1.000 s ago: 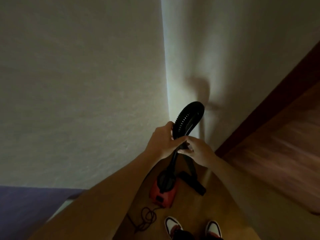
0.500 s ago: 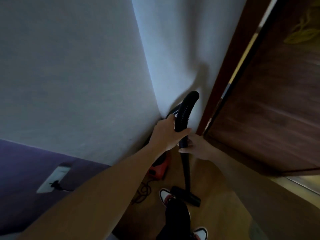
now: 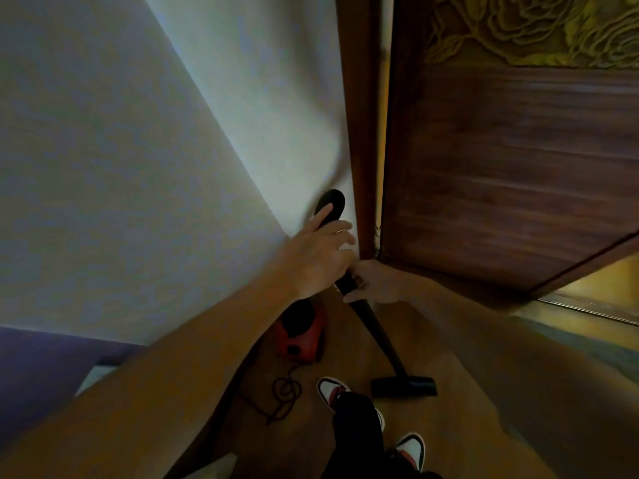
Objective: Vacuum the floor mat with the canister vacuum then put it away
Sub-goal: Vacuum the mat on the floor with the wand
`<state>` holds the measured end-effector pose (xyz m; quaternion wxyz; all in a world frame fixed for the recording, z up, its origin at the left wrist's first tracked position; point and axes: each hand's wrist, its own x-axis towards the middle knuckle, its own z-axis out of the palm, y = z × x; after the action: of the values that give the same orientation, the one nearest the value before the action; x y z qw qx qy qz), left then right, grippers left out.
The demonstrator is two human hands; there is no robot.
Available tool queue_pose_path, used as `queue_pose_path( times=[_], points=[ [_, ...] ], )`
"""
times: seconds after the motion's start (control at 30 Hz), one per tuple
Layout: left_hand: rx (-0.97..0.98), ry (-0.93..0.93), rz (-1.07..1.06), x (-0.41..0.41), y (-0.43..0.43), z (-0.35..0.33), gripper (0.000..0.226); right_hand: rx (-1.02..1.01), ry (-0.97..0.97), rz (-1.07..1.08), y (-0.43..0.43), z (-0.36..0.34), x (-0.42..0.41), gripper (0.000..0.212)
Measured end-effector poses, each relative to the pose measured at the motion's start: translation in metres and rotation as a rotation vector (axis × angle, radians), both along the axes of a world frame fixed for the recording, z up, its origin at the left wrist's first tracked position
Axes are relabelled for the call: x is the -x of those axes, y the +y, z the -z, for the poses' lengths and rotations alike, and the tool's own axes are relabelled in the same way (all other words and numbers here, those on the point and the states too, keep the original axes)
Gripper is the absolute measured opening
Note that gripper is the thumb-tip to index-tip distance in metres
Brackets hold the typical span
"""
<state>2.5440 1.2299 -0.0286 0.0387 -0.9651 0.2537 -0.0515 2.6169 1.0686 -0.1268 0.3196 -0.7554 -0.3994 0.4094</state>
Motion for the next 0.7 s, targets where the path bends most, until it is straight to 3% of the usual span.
queue_pose_path(
  times=[0.17, 0.33, 0.43, 0.6, 0.7],
  points=[
    [-0.268, 0.233, -0.119, -0.005, 0.000, -0.019, 0.038, -0.052, 0.058, 0.007, -0.003, 0.001, 0.004, 0.028],
    [-0.133, 0.381, -0.268, 0.012, 0.021, -0.014, 0.049, -0.111, 0.122, 0.115, -0.003, 0.013, 0.019, 0.028],
    [-0.008, 0.465, -0.377, 0.025, 0.032, -0.004, 0.038, -0.125, 0.106, 0.086, -0.001, 0.016, 0.029, 0.029],
    [0.132, 0.846, -0.570, 0.045, 0.032, 0.013, 0.034, -0.083, 0.126, 0.003, -0.005, 0.027, 0.044, 0.024],
    [0.091, 0.929, -0.560, 0.055, 0.024, 0.029, 0.034, -0.076, 0.180, 0.032, -0.012, 0.036, 0.052, 0.027]
  ],
)
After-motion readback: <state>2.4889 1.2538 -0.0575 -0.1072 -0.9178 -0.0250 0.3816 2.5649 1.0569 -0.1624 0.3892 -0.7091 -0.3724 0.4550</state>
